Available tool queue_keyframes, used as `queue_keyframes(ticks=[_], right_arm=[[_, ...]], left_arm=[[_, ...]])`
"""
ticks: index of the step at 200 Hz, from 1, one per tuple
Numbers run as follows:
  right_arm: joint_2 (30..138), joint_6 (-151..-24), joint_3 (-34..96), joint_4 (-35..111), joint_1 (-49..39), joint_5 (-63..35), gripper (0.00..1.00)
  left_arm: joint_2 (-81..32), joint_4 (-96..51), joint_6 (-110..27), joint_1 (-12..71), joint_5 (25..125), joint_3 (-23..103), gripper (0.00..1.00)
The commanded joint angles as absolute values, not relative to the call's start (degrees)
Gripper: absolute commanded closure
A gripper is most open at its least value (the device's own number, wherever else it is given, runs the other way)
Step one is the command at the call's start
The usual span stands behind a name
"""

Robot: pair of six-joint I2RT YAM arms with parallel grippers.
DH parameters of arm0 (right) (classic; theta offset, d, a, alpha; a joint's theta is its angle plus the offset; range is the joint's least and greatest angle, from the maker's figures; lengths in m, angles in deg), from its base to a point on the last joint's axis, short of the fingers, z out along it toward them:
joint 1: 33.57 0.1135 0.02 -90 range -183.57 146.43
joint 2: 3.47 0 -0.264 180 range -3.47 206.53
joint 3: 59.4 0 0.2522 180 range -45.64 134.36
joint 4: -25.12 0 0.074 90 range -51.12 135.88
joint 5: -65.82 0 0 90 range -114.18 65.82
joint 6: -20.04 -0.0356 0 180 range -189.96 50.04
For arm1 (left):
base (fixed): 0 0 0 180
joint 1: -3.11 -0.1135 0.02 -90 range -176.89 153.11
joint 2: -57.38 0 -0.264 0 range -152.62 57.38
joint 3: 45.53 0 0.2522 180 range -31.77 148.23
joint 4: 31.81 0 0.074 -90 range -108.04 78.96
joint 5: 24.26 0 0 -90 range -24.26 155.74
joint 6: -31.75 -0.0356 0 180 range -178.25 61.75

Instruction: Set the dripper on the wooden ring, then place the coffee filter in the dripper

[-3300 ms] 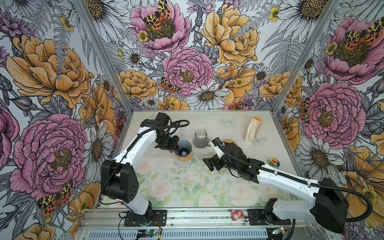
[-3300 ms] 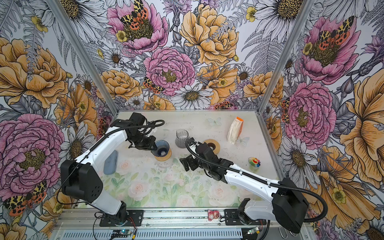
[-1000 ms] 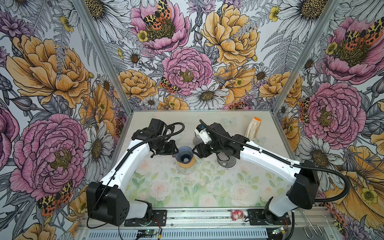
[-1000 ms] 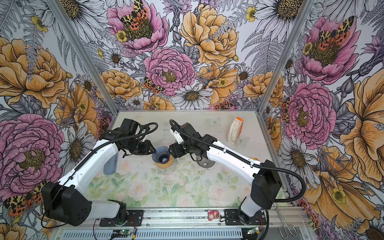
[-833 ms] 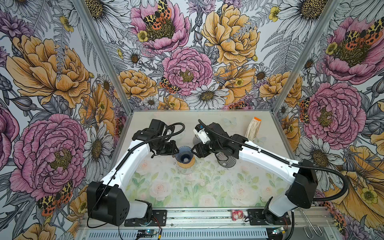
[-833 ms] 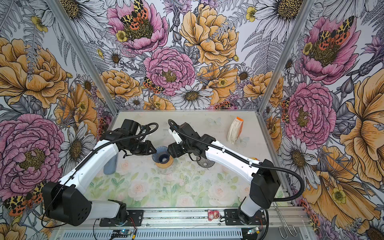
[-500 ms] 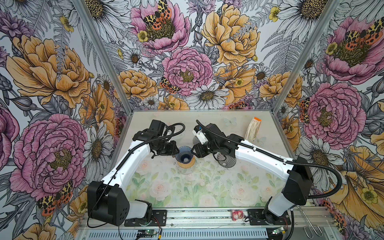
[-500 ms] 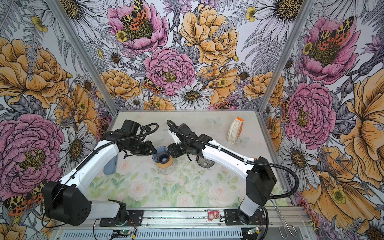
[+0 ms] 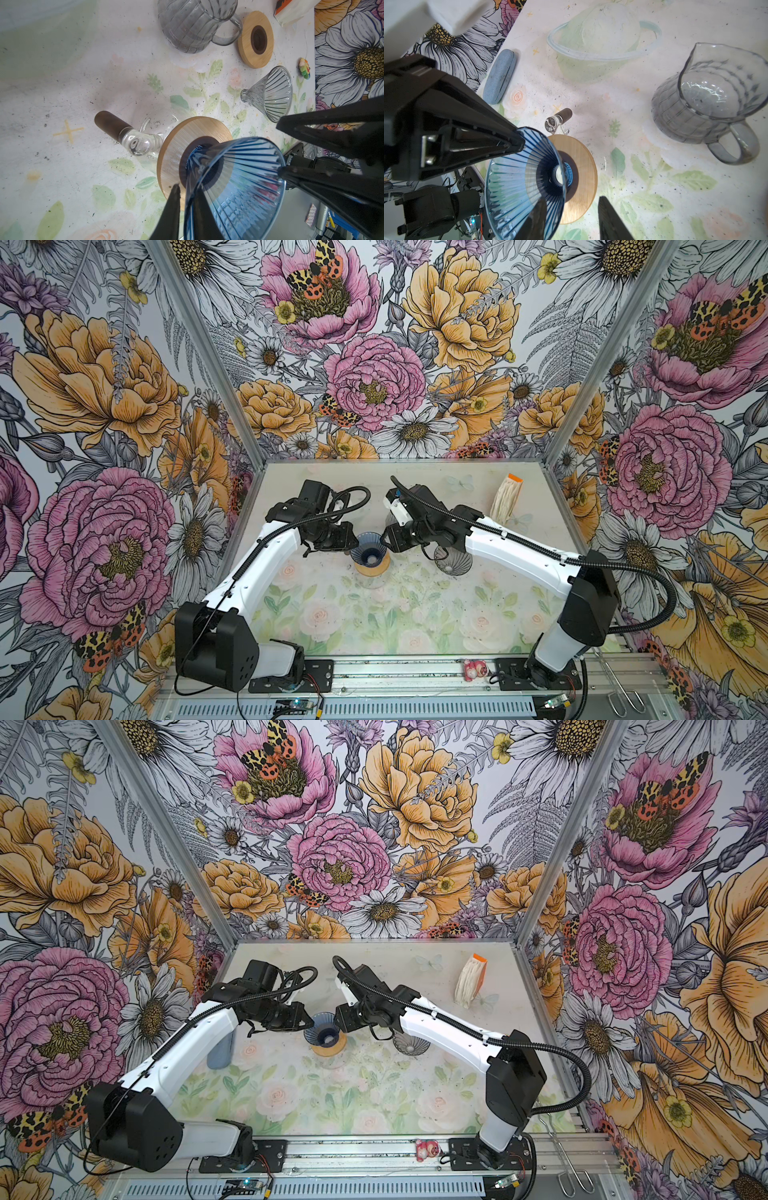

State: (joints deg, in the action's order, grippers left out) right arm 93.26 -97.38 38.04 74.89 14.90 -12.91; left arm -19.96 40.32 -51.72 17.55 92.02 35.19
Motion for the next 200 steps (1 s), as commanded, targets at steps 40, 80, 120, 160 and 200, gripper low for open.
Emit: queue_keyframes(ticks=[40,80,120,160,200], right_arm=[[95.8,-98.5,40.9,75.1,15.3,-12.5,0.63],[95.8,-98.3,40.7,75.1,15.3,-12.1,0.69],[95.8,-98.3,39.9,75.1,15.2,-12.1,0.73],[95.3,-98.0,39.1,75.1,15.1,-12.6,0.74],[95.3,-97.9,38.3,75.2,15.0,-12.8,0.75]], left_arm=[[-20.2,38.6,-51.9,17.4,92.9,35.7,0.86],[-20.5,38.6,-51.4,18.5,91.7,35.6,0.87],[-21.4,38.6,-51.1,19.1,91.2,36.1,0.88],[-22.4,38.7,-51.1,18.7,90.5,35.9,0.89],[-23.4,38.6,-50.5,18.4,90.2,36.0,0.92]])
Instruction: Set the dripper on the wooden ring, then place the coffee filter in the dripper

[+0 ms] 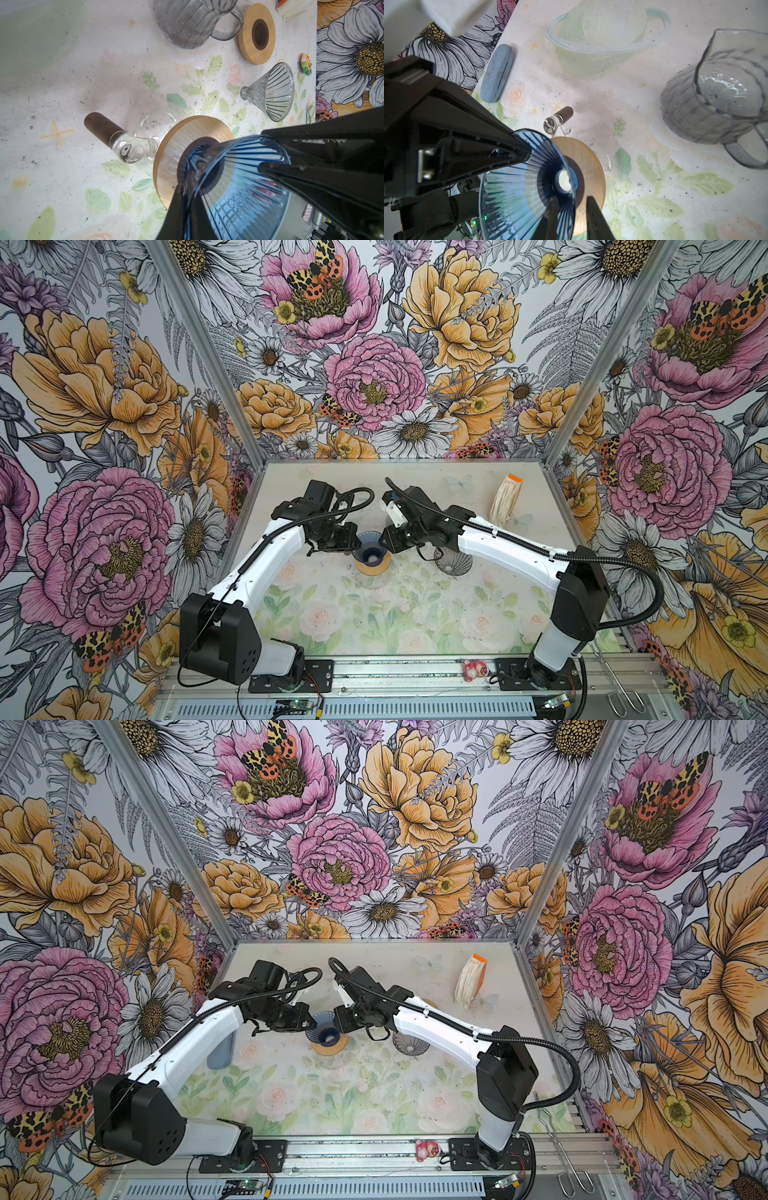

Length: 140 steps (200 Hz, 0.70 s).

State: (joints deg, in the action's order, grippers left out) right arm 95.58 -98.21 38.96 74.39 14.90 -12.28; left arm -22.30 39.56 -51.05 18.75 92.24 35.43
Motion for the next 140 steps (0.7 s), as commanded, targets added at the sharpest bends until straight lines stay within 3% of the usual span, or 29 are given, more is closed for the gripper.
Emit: queue_keyframes(ticks=[1,140], right_arm=[[95.3,-97.9,38.3,75.2,15.0,-12.8,0.75],[95.1,-100.0,35.8,75.4,13.0,-11.5,0.79]], left_arm=[[-23.4,38.6,-50.5,18.4,90.2,36.1,0.92],[-24.2,40.7,-50.6,19.3,88.9,38.4,0.92]])
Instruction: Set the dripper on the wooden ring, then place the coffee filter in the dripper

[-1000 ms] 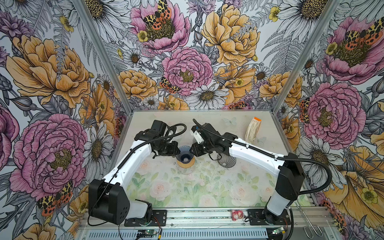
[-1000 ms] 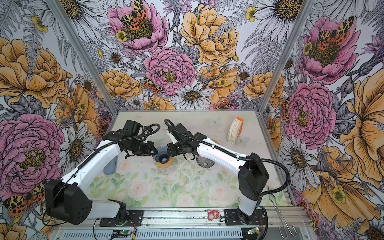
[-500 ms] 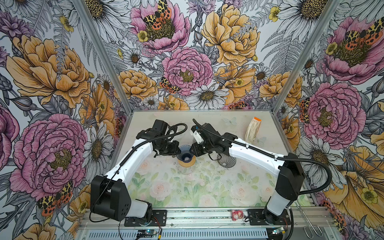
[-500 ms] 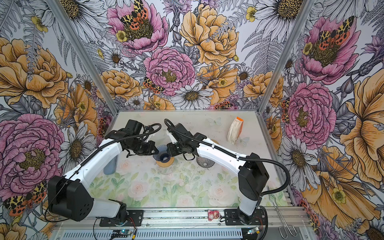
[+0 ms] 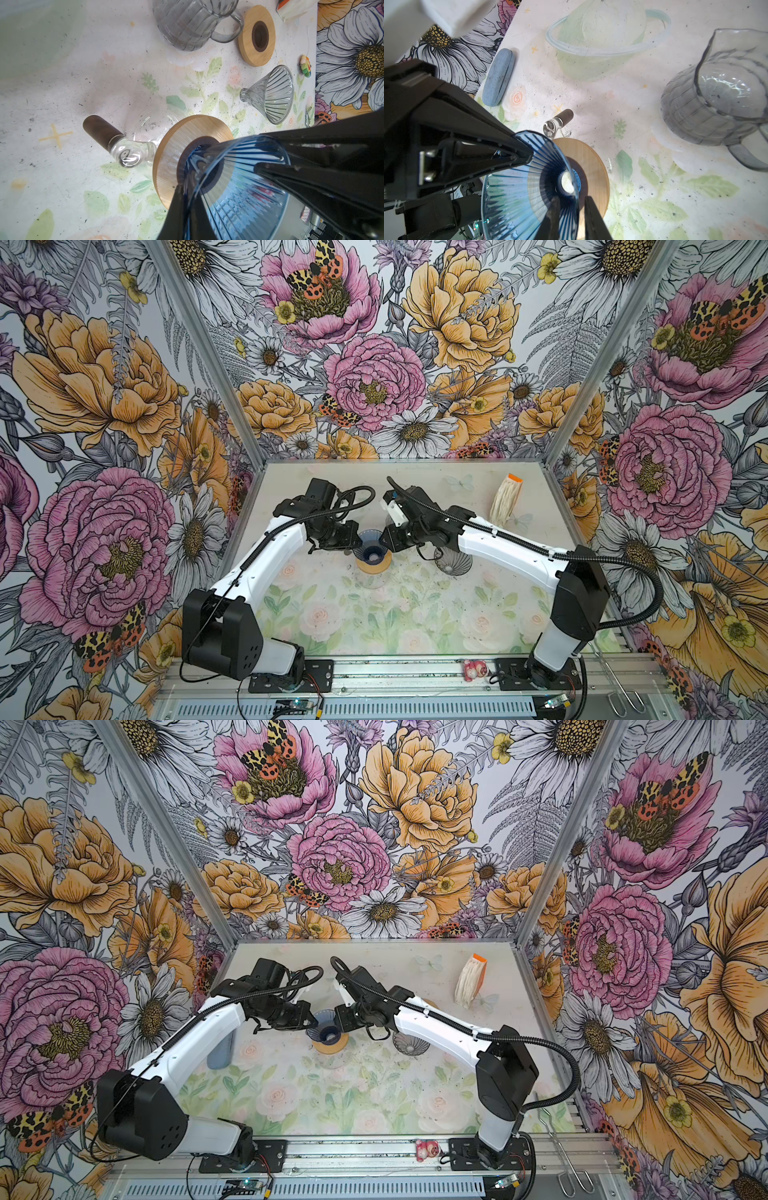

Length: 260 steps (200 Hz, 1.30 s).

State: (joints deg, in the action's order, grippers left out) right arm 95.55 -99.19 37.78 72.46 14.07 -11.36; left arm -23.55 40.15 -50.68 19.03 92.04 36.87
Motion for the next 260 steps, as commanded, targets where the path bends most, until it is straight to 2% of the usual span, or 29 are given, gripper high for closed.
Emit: queue_keyframes(ticks=[1,260], right_arm=[[95.2,-100.0,35.8,75.4,12.9,-11.5,0.79],[94.9,-98.8,27.2,75.5,12.2,-11.4,0.8]], left_arm=[[-24.2,40.8,-50.6,19.3,88.9,38.4,0.92],[-26.1,41.5,-51.0,21.1,86.4,36.9,0.92]])
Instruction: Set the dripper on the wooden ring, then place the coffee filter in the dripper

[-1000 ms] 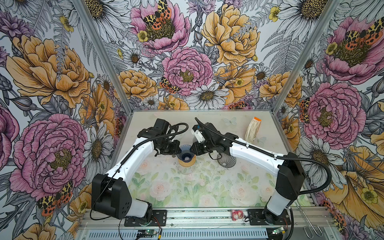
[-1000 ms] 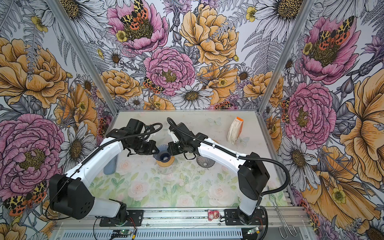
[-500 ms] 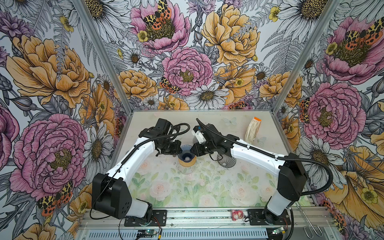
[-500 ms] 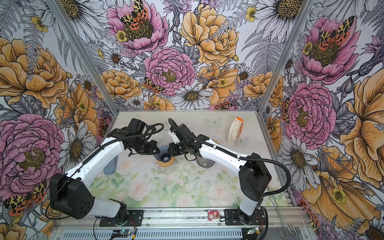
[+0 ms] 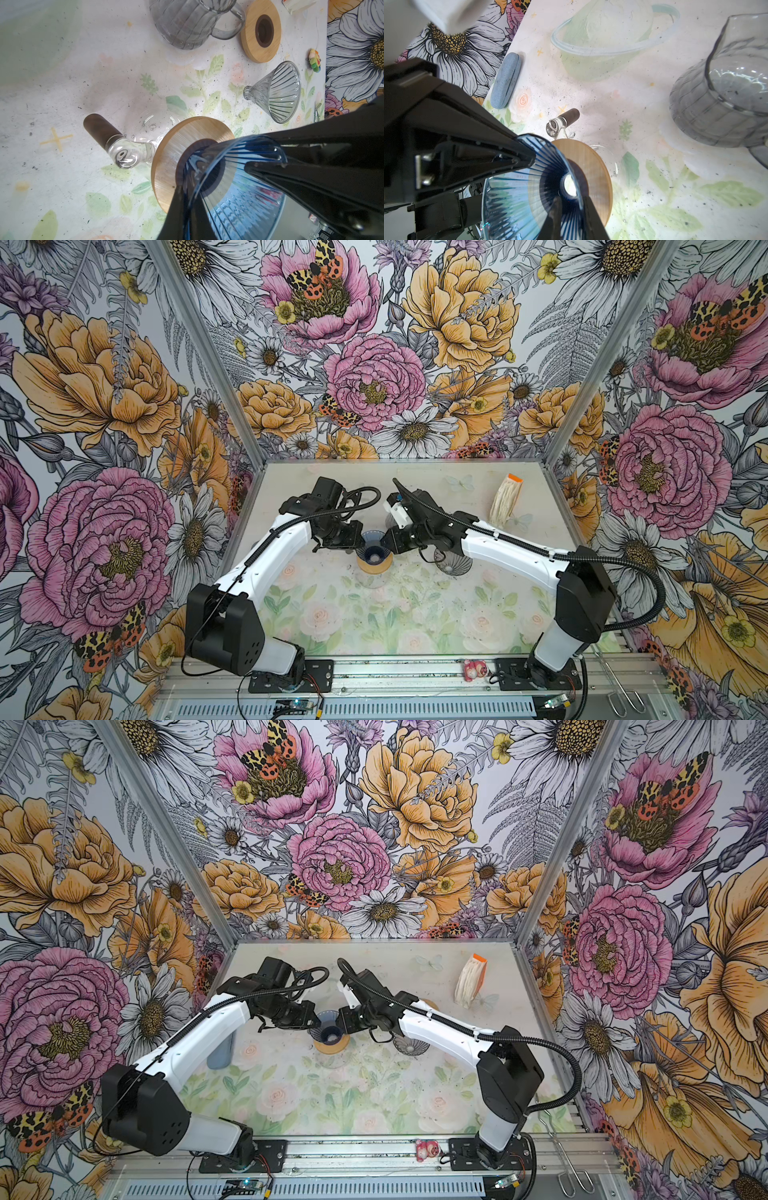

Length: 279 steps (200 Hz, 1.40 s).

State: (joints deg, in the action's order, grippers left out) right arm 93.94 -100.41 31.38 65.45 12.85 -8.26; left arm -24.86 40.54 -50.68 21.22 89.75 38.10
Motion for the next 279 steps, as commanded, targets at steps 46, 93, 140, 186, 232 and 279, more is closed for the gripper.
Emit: queue_keyframes(ticks=[46,93,140,186,232,279], right_arm=[[95.2,-97.7,27.7,75.5,12.2,-11.5,0.79],[95.2,-97.4,30.2,75.6,12.2,-9.8,0.78],[93.9,-98.1,31.6,75.6,12.2,-10.0,0.75],[93.9,-97.2,34.6,75.5,12.2,-8.8,0.65],[94.1,-96.2,37.9,75.6,12.2,-8.9,0.58],[93.1,-95.7,39.0,75.5,12.2,-11.3,0.49]], left_arm=[[-25.9,41.5,-51.4,21.0,85.8,36.4,0.92],[-26.0,41.5,-51.3,20.6,86.3,37.6,0.9],[-26.2,41.4,-50.8,20.5,87.5,40.8,0.87],[-26.3,41.4,-50.9,20.4,87.6,42.6,0.84],[-25.6,41.4,-50.6,20.5,87.2,43.2,0.78],[-24.5,41.2,-50.7,20.2,86.3,44.1,0.63]])
